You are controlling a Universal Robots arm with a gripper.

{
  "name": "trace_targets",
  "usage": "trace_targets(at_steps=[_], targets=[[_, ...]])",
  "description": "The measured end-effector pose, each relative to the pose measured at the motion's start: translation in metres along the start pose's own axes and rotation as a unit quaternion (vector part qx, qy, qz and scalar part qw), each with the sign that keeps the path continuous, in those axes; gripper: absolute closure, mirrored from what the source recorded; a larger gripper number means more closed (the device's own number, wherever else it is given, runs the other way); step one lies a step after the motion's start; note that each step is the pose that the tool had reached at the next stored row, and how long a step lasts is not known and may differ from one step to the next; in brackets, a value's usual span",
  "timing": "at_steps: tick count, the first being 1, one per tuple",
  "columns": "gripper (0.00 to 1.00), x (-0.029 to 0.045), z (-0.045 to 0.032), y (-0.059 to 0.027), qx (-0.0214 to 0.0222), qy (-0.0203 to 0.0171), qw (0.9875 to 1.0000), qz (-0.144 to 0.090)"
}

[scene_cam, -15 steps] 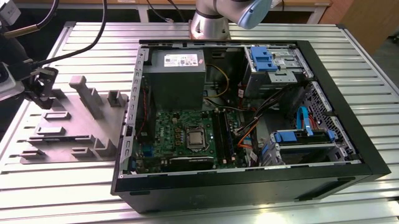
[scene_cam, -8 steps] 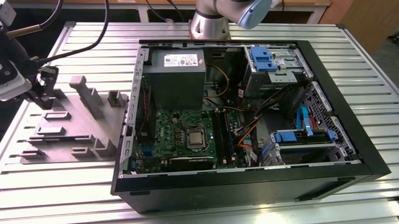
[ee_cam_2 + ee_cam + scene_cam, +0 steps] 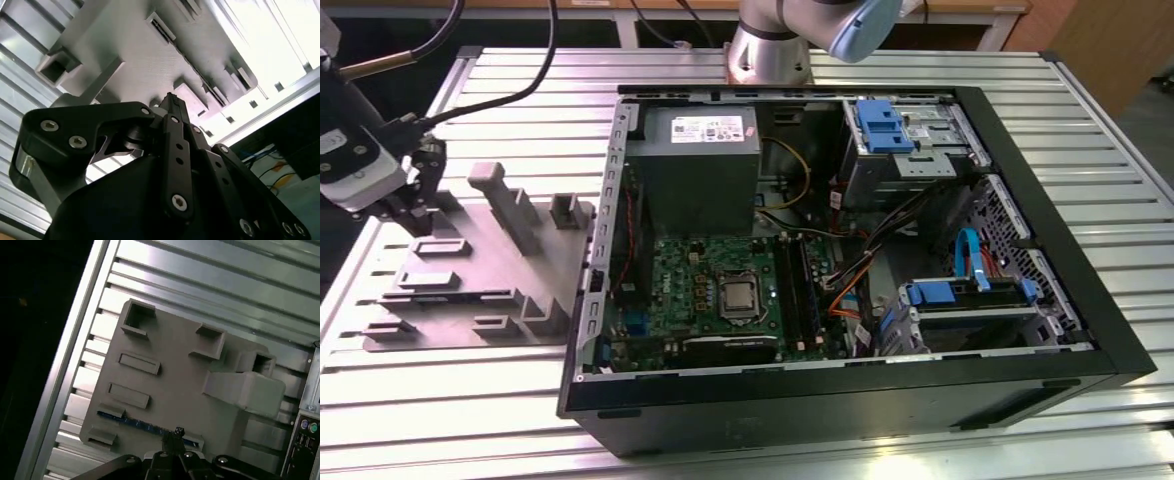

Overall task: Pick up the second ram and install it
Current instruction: 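Pick up the second ram and move it above second insertion slot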

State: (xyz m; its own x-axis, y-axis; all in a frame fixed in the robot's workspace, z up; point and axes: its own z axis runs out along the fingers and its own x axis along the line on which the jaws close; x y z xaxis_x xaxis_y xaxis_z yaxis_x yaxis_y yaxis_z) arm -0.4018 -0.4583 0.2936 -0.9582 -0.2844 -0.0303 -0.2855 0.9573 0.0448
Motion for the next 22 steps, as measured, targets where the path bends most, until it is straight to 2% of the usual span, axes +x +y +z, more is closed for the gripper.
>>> trace_targets(at_steps=[2, 5, 8, 11, 15, 17, 20, 22], targets=[[0.90, 0.0000, 0.0015, -0.0001, -0.0011, 0.0016, 0.9993, -0.036], [0.90, 0.0001, 0.0025, -0.0001, -0.0019, 0.0028, 0.9980, -0.064], [0.90, 0.0001, 0.0036, -0.0002, -0.0028, 0.0040, 0.9958, -0.091], [0.90, 0.0001, 0.0046, -0.0002, -0.0036, 0.0053, 0.9930, -0.118], [0.90, 0.0002, 0.0060, -0.0003, -0.0046, 0.0069, 0.9881, -0.154], [0.90, 0.0002, 0.0067, -0.0003, -0.0052, 0.0077, 0.9851, -0.172], [0.90, 0.0002, 0.0077, -0.0003, -0.0060, 0.0089, 0.9801, -0.198], [0.90, 0.0003, 0.0084, -0.0004, -0.0066, 0.0097, 0.9762, -0.217]])
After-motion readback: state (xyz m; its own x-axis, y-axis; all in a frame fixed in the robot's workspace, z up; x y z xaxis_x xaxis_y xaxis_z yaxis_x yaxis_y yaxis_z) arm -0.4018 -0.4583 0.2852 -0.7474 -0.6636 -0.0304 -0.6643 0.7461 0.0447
